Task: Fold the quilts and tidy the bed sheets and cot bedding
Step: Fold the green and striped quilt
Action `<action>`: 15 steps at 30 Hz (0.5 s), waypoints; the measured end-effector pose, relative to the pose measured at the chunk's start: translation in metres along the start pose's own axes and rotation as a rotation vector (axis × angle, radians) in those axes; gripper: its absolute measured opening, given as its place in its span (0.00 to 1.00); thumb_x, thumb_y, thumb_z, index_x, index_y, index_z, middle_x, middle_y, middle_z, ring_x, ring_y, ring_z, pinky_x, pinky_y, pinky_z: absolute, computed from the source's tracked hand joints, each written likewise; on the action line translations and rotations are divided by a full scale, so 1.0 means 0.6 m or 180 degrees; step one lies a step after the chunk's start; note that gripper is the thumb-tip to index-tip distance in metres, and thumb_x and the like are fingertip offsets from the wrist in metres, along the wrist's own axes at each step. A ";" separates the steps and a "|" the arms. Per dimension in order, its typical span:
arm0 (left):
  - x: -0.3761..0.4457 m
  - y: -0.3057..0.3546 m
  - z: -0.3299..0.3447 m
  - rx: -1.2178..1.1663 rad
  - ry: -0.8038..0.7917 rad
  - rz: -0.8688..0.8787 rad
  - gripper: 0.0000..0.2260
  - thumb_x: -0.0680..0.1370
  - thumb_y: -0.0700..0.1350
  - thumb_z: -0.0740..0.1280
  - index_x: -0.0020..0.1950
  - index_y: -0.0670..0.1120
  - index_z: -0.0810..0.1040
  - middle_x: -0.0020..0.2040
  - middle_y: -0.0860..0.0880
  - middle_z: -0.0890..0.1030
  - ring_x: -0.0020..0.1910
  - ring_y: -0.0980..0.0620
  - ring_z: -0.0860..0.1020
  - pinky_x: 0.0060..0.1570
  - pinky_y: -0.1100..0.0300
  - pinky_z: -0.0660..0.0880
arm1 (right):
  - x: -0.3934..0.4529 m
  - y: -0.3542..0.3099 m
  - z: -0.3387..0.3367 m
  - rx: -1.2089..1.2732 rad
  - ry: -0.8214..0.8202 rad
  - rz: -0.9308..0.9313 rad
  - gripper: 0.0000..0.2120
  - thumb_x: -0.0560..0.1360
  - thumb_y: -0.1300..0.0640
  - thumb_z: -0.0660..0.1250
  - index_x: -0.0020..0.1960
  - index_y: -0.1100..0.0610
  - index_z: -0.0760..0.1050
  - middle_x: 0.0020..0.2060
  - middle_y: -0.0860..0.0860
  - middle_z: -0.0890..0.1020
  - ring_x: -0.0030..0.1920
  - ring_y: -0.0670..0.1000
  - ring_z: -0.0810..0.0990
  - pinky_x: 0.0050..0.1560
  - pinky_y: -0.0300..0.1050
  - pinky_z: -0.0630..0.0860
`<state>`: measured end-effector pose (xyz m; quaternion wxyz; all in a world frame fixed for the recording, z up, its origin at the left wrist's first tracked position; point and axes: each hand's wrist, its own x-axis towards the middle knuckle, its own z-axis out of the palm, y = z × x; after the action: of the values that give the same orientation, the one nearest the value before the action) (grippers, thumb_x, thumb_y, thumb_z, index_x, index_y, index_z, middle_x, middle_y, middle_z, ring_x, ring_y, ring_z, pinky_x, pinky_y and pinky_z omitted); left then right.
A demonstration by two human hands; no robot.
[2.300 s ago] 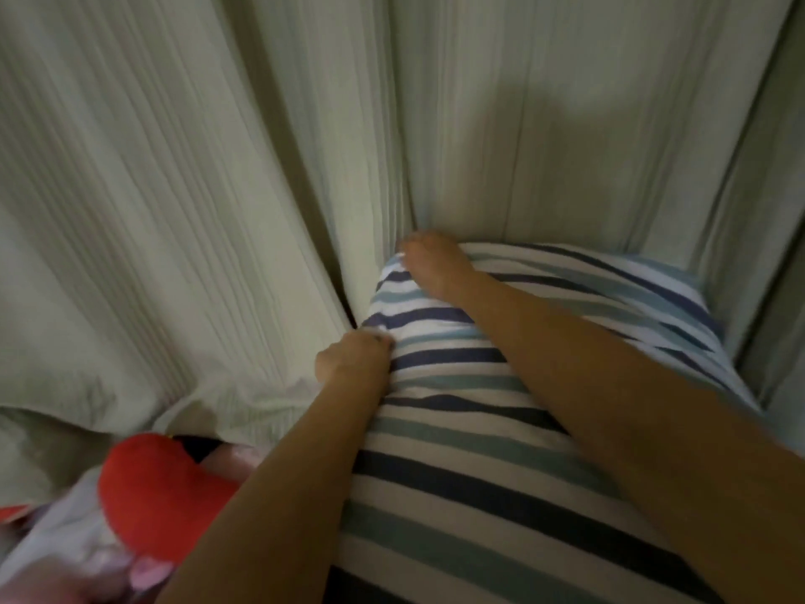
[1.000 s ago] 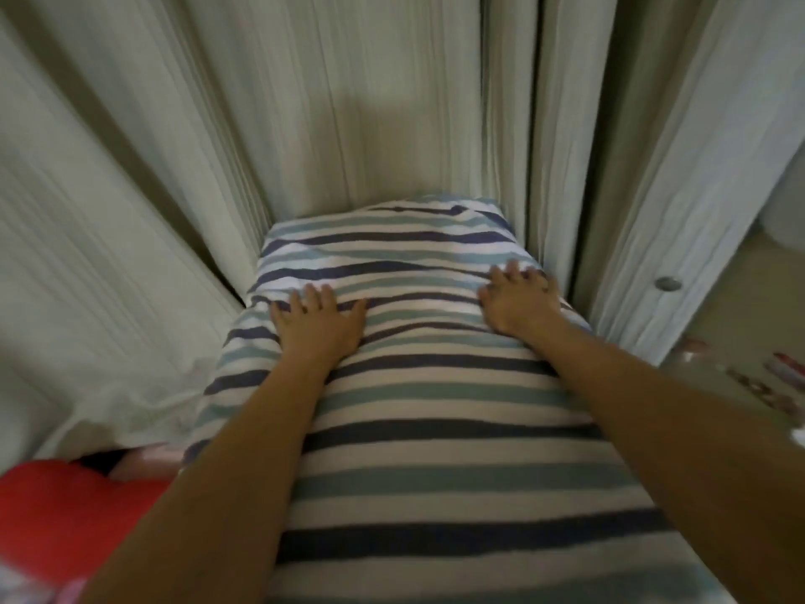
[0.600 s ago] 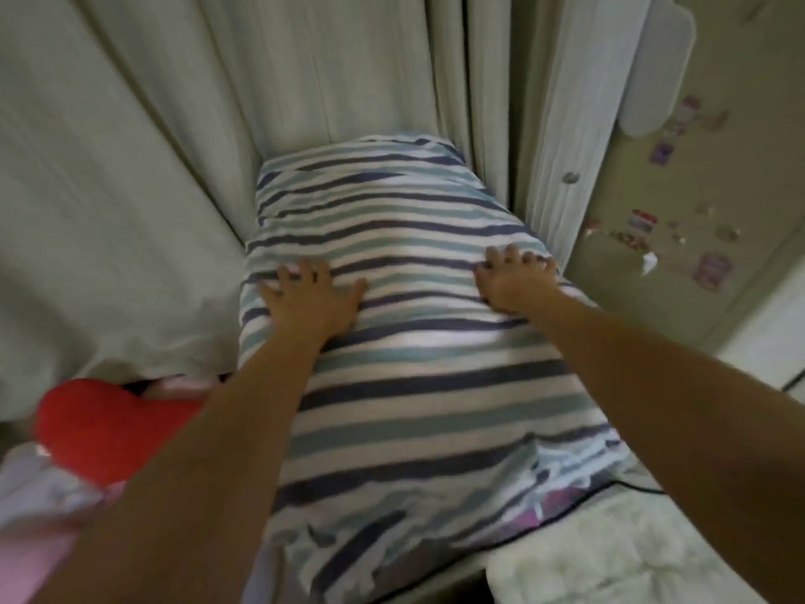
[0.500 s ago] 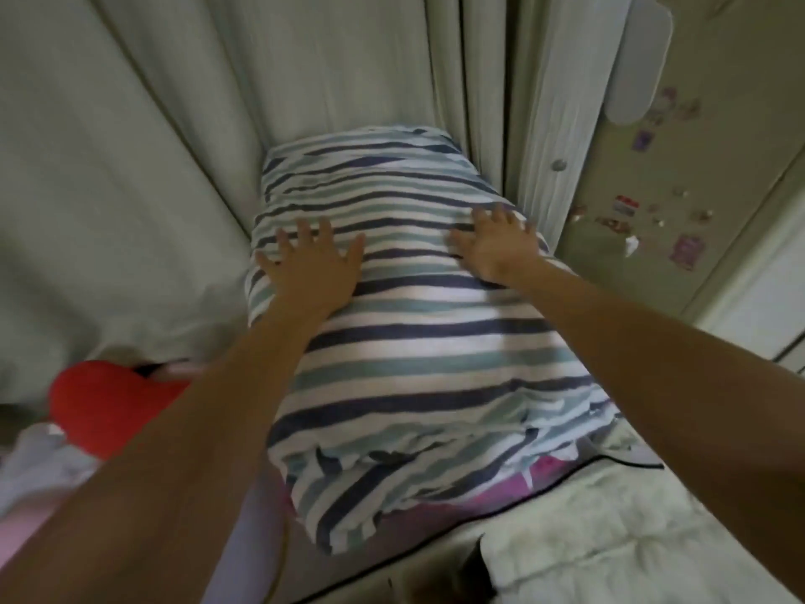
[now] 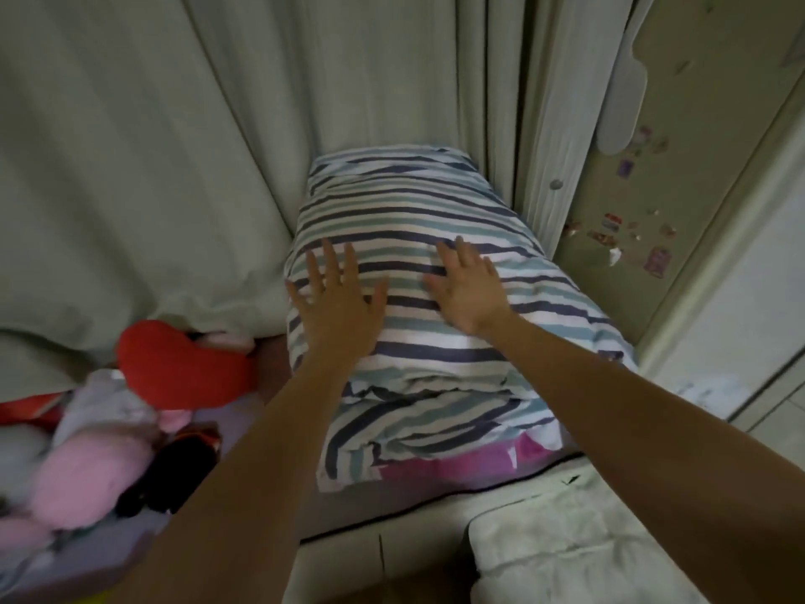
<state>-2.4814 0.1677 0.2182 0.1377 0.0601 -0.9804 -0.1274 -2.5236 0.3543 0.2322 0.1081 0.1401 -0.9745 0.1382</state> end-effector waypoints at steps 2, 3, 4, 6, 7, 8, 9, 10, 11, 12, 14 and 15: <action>-0.060 -0.001 0.024 0.0177 -0.0469 0.0204 0.35 0.79 0.66 0.47 0.79 0.51 0.40 0.79 0.49 0.40 0.78 0.45 0.41 0.74 0.39 0.42 | -0.024 -0.017 0.013 -0.0051 -0.0303 -0.0433 0.30 0.82 0.41 0.48 0.79 0.51 0.43 0.78 0.53 0.44 0.78 0.53 0.43 0.76 0.53 0.42; -0.082 -0.010 0.031 0.0238 -0.0799 0.0201 0.35 0.79 0.66 0.49 0.79 0.51 0.38 0.79 0.49 0.40 0.78 0.45 0.41 0.74 0.40 0.44 | -0.042 -0.014 0.023 -0.0184 -0.0697 -0.0480 0.31 0.82 0.41 0.47 0.79 0.51 0.40 0.78 0.53 0.41 0.78 0.53 0.41 0.76 0.53 0.41; -0.100 -0.022 0.029 0.0276 -0.1045 0.0126 0.36 0.79 0.65 0.51 0.79 0.51 0.38 0.79 0.50 0.39 0.78 0.45 0.42 0.74 0.40 0.46 | -0.061 -0.010 0.032 -0.0308 -0.1053 -0.0472 0.31 0.82 0.41 0.46 0.78 0.51 0.37 0.78 0.54 0.40 0.77 0.54 0.40 0.76 0.54 0.41; -0.113 -0.042 0.000 0.0235 -0.1430 -0.0047 0.37 0.79 0.63 0.56 0.79 0.51 0.38 0.79 0.49 0.40 0.78 0.44 0.44 0.74 0.43 0.51 | -0.087 -0.007 0.037 -0.0522 -0.1240 -0.0273 0.32 0.82 0.43 0.47 0.79 0.54 0.39 0.78 0.57 0.43 0.77 0.58 0.45 0.76 0.56 0.46; -0.122 -0.047 -0.019 0.0199 -0.1573 -0.0188 0.37 0.79 0.61 0.58 0.79 0.50 0.40 0.79 0.48 0.43 0.78 0.43 0.48 0.74 0.44 0.55 | -0.094 -0.018 0.032 -0.0686 -0.1173 -0.0207 0.31 0.82 0.45 0.49 0.78 0.57 0.43 0.77 0.60 0.49 0.76 0.60 0.52 0.75 0.57 0.52; -0.131 -0.054 -0.037 0.0158 -0.1640 -0.0364 0.36 0.79 0.60 0.60 0.79 0.49 0.45 0.79 0.46 0.49 0.76 0.42 0.56 0.72 0.46 0.60 | -0.101 -0.038 0.022 -0.0842 -0.1067 -0.0238 0.28 0.82 0.47 0.51 0.77 0.61 0.51 0.74 0.62 0.58 0.73 0.61 0.60 0.72 0.56 0.60; -0.148 -0.064 -0.059 0.0086 -0.1554 -0.0587 0.33 0.79 0.58 0.61 0.78 0.47 0.54 0.77 0.44 0.59 0.72 0.41 0.64 0.68 0.48 0.65 | -0.103 -0.065 0.015 -0.0946 -0.0907 -0.0392 0.24 0.82 0.51 0.54 0.73 0.62 0.59 0.69 0.62 0.67 0.67 0.61 0.69 0.66 0.54 0.67; -0.164 -0.074 -0.078 0.0100 -0.1473 -0.0802 0.27 0.78 0.56 0.63 0.74 0.46 0.64 0.72 0.44 0.69 0.67 0.42 0.71 0.65 0.50 0.69 | -0.105 -0.095 0.009 -0.0954 -0.0739 -0.0628 0.19 0.81 0.54 0.55 0.68 0.62 0.66 0.64 0.59 0.74 0.62 0.59 0.74 0.60 0.51 0.71; -0.181 -0.087 -0.095 0.0137 -0.1387 -0.0929 0.22 0.79 0.55 0.63 0.69 0.46 0.71 0.67 0.45 0.74 0.63 0.43 0.74 0.62 0.51 0.71 | -0.111 -0.125 0.002 -0.0915 -0.0662 -0.0860 0.15 0.81 0.56 0.55 0.64 0.61 0.69 0.60 0.57 0.77 0.59 0.57 0.76 0.57 0.49 0.72; -0.221 -0.110 -0.119 0.0308 -0.1387 -0.1023 0.20 0.79 0.55 0.63 0.66 0.45 0.74 0.65 0.46 0.76 0.62 0.43 0.75 0.62 0.52 0.71 | -0.124 -0.171 -0.002 -0.0801 -0.0601 -0.1176 0.14 0.80 0.58 0.56 0.62 0.60 0.71 0.59 0.56 0.78 0.58 0.57 0.77 0.56 0.48 0.72; -0.305 -0.162 -0.157 0.0539 -0.1494 -0.1106 0.20 0.80 0.56 0.60 0.64 0.44 0.75 0.65 0.46 0.76 0.63 0.44 0.74 0.63 0.54 0.70 | -0.161 -0.262 -0.001 -0.0504 -0.0679 -0.1706 0.13 0.80 0.56 0.57 0.60 0.60 0.74 0.57 0.57 0.79 0.58 0.58 0.77 0.55 0.48 0.72; -0.329 -0.176 -0.163 0.0657 -0.1567 -0.1096 0.21 0.80 0.56 0.59 0.65 0.43 0.74 0.66 0.45 0.75 0.64 0.44 0.73 0.63 0.54 0.69 | -0.177 -0.282 0.000 -0.0359 -0.0800 -0.1839 0.13 0.79 0.55 0.58 0.59 0.60 0.75 0.57 0.58 0.79 0.58 0.59 0.77 0.55 0.48 0.72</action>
<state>-2.2563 0.0735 0.2310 -0.1342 0.2061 -0.9675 -0.0594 -2.3727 0.2240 0.2463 0.0292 0.4209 -0.9062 0.0291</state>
